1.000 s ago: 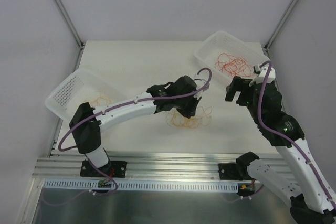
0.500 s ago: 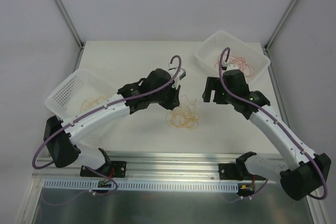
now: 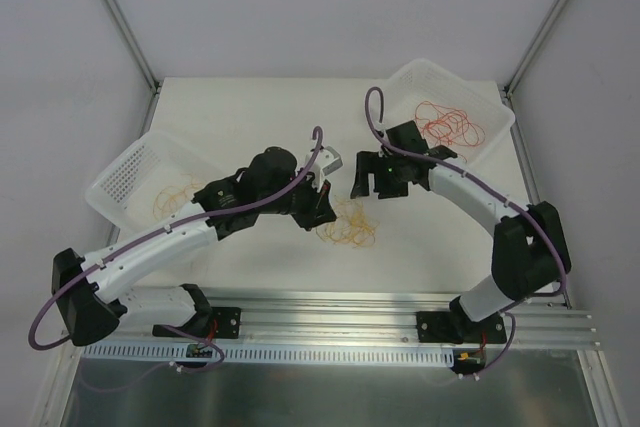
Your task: Untangle the cables
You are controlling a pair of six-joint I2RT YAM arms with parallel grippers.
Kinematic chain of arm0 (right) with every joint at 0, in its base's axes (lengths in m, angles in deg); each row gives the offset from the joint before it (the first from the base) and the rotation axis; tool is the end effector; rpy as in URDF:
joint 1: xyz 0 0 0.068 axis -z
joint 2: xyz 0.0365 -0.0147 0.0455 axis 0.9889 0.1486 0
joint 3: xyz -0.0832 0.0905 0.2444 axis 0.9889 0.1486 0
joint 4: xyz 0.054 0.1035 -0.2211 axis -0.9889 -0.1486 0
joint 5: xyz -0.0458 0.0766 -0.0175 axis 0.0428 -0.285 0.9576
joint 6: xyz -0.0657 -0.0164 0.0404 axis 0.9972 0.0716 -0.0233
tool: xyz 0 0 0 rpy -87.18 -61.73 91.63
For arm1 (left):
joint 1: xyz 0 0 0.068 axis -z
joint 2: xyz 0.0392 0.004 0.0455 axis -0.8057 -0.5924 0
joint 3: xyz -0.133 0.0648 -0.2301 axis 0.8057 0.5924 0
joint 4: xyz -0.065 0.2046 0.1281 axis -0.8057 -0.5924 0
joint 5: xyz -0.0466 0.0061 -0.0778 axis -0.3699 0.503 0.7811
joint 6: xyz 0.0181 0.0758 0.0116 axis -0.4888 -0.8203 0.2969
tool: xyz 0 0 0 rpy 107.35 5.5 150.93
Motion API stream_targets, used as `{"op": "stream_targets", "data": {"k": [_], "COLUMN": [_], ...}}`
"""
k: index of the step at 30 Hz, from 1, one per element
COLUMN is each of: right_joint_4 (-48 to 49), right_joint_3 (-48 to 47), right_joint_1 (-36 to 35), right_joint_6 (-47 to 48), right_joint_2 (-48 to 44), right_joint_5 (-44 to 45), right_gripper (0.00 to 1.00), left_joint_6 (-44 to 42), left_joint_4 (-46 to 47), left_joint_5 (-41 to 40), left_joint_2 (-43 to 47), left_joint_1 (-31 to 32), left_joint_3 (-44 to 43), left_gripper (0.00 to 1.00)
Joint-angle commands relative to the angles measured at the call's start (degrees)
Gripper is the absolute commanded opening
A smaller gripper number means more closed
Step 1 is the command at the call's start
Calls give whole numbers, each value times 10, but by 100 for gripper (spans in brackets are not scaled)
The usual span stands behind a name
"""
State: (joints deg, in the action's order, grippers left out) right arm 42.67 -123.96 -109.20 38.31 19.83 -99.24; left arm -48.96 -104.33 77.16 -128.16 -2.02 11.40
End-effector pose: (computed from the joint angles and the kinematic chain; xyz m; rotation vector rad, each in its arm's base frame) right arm 0.2884 0.1700 0.2336 -0.5640 2.4243 0.5567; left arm 0.1619 -0.2336 0.3337 0.8991 1.9345 -0.9543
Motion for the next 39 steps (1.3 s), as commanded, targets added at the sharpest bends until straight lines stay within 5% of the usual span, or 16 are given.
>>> {"op": "stream_targets", "data": {"k": [1, 10, 17, 19, 23, 25, 29, 39], "right_joint_4": [12, 10, 2, -7, -16, -18, -29, -97], "right_joint_3": [-36, -56, -67, -73, -61, -49, -20, 46], "right_joint_1": [-8, -54, -89, -93, -94, -91, -39, 130], "right_joint_6": [45, 85, 87, 82, 70, 69, 61, 33], "right_joint_2": [31, 128, 169, 174, 167, 160, 125, -61], "right_joint_5": [-77, -67, 48, 85, 169, 187, 197, 172], "right_gripper": [85, 85, 78, 71, 32, 20, 1, 1], "left_joint_6": [-30, -32, -38, -40, -35, -27, 2, 104], "left_joint_4": [35, 39, 38, 38, 39, 37, 31, 1], "left_joint_5": [40, 30, -17, -25, -33, -39, -50, -126], "left_joint_2": [22, 35, 56, 60, 77, 82, 102, 155], "left_joint_1": [-1, 0, -2, -3, -18, -32, -119, -418], "left_joint_3": [9, 18, 9, 6, -7, -9, -6, -30], "left_gripper": [0, 0, 0, 0, 0, 0, 0, 0]}}
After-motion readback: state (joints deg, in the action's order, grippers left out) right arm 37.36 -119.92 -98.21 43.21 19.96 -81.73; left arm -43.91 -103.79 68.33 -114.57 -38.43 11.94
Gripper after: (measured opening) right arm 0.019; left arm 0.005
